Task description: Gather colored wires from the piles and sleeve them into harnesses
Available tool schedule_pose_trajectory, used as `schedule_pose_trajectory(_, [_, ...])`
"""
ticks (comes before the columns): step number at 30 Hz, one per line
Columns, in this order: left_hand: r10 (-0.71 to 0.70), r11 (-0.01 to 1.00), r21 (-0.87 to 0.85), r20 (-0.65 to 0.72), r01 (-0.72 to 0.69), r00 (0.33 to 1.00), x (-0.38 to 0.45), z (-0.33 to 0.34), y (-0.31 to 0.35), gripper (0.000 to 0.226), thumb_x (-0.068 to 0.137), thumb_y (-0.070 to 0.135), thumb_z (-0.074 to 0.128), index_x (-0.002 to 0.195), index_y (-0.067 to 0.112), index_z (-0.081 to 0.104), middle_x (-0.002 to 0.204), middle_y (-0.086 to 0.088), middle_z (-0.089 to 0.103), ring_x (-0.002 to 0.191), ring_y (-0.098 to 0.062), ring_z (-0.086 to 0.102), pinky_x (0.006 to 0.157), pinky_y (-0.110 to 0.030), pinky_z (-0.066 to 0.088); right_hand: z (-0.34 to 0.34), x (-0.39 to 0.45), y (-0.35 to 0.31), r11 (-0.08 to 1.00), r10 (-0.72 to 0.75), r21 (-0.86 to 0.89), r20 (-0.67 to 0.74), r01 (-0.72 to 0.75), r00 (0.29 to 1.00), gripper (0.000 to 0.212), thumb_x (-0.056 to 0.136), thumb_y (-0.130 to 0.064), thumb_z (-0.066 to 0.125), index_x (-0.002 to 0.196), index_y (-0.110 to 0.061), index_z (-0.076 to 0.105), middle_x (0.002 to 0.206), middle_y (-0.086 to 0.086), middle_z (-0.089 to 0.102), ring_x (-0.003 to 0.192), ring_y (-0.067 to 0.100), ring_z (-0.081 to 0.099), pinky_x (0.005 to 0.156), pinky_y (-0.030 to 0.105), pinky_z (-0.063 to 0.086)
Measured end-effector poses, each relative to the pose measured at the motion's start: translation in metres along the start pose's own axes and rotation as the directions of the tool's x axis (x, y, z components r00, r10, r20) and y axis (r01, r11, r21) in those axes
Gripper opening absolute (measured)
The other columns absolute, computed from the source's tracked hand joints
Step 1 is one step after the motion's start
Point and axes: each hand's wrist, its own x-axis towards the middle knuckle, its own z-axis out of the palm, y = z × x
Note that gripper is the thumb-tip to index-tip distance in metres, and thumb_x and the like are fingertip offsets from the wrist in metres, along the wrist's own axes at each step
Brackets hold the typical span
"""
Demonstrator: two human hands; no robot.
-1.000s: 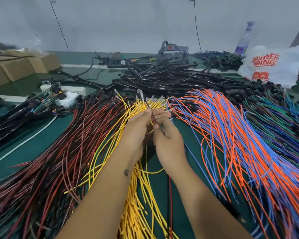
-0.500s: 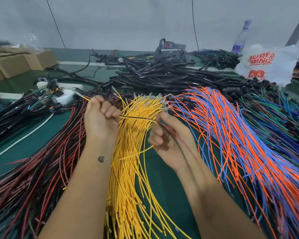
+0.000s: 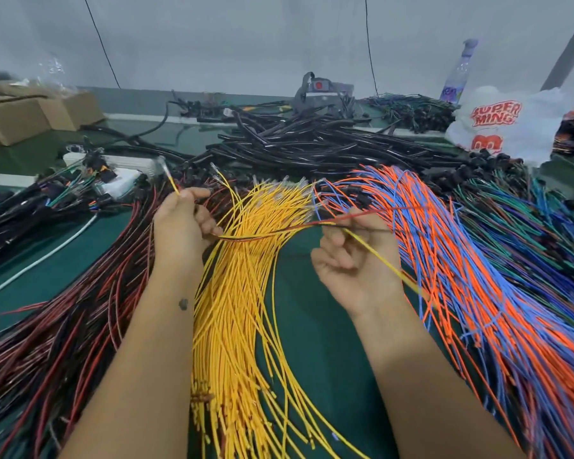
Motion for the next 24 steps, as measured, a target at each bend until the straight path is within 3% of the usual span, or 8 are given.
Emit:
schedule_pose_trajectory(4, [0.018,0.977,0.211,0.05,-0.028,0.999,0.002,-0.002,-0.003,0.033,0.102,0.017,0.031,0.082,0.017,0.056,0.039,0.012,0.03,0.035,-0.004,0.023,0.036,-0.013,0.022,0.0,-0.005,0.009,0.775,0.207,-0.626,0.128,-0.083,0.97,0.031,0.084,-0.027,0.06,0.057,-0.012,0.066,0.04,0.001,0.045,0.027,0.009,0.03,0.04,0.021,0.024])
schedule_pose_trajectory(7, [-0.045,0.969,0.245,0.091,0.021,0.995,0.0,0.0,-0.004,0.035,0.103,0.016,0.031,0.08,0.016,0.056,0.039,0.013,0.028,0.034,-0.004,0.02,0.035,-0.012,0.018,-0.001,0.0,0.022,0.431,-0.141,-0.9,0.005,0.066,0.99,0.029,0.089,-0.021,0.06,0.064,-0.011,0.068,0.046,0.0,0.044,0.041,0.013,0.034,0.048,0.027,0.027])
schedule_pose_trajectory(10, [-0.128,0.983,0.153,0.169,0.103,0.977,-0.005,0.002,0.001,0.032,0.104,0.018,0.032,0.083,0.014,0.056,0.042,0.012,0.028,0.034,-0.003,0.02,0.033,-0.013,0.017,-0.01,0.005,0.022,0.07,-0.51,-0.996,0.013,0.056,0.86,0.017,0.086,-0.022,0.057,0.073,-0.013,0.065,0.062,-0.006,0.056,0.062,0.017,0.049,0.061,0.037,0.041])
schedule_pose_trajectory(12, [-0.25,0.941,-0.125,0.366,0.313,0.897,-0.008,0.0,0.009,0.026,0.101,0.023,0.037,0.085,0.016,0.056,0.046,0.012,0.026,0.038,0.0,0.016,0.031,-0.013,0.017,-0.015,0.006,0.015,-0.136,-0.555,-0.99,0.104,0.033,0.825,0.012,0.088,-0.024,0.056,0.089,-0.022,0.068,0.086,-0.008,0.064,0.087,0.016,0.057,0.076,0.036,0.046])
schedule_pose_trajectory(14, [-0.275,0.804,-0.306,0.57,0.511,0.774,-0.012,0.002,0.015,0.02,0.093,0.029,0.042,0.085,0.019,0.057,0.051,0.012,0.018,0.043,-0.001,0.012,0.032,-0.016,0.018,-0.02,0.01,0.012,-0.363,-0.518,-0.931,0.16,-0.047,0.84,0.036,0.089,-0.028,0.057,0.125,-0.028,0.058,0.126,-0.004,0.057,0.12,0.021,0.045,0.1,0.036,0.037])
schedule_pose_trajectory(16, [-0.301,0.766,-0.304,0.609,0.566,0.734,-0.018,0.009,0.012,0.021,0.093,0.03,0.042,0.083,0.019,0.057,0.054,0.012,0.015,0.044,-0.001,0.01,0.031,-0.018,0.02,-0.022,0.012,0.011,-0.458,-0.462,-0.88,0.116,-0.125,0.879,0.059,0.092,-0.035,0.054,0.146,-0.031,0.033,0.151,-0.004,0.036,0.138,0.023,0.026,0.112,0.039,0.02])
schedule_pose_trajectory(19, [-0.423,0.854,-0.077,0.473,0.515,0.773,-0.03,0.027,-0.002,0.028,0.102,0.026,0.036,0.084,0.014,0.054,0.047,0.011,0.022,0.037,-0.001,0.014,0.031,-0.014,0.014,-0.027,0.014,0.014,-0.531,-0.364,-0.824,0.012,-0.197,0.931,0.069,0.097,-0.043,0.042,0.154,-0.031,0.007,0.162,-0.001,0.014,0.148,0.022,0.007,0.117,0.045,0.004])
schedule_pose_trajectory(24, [-0.377,0.917,0.289,0.405,0.274,0.833,-0.04,0.045,-0.014,0.031,0.105,0.022,0.031,0.09,0.011,0.056,0.044,0.01,0.025,0.034,-0.004,0.017,0.032,-0.013,0.016,-0.028,0.015,0.016,-0.591,-0.453,-0.753,0.014,-0.289,0.891,0.058,0.093,-0.046,0.049,0.144,-0.023,0.034,0.144,0.002,0.041,0.132,0.028,0.027,0.101,0.045,0.018])
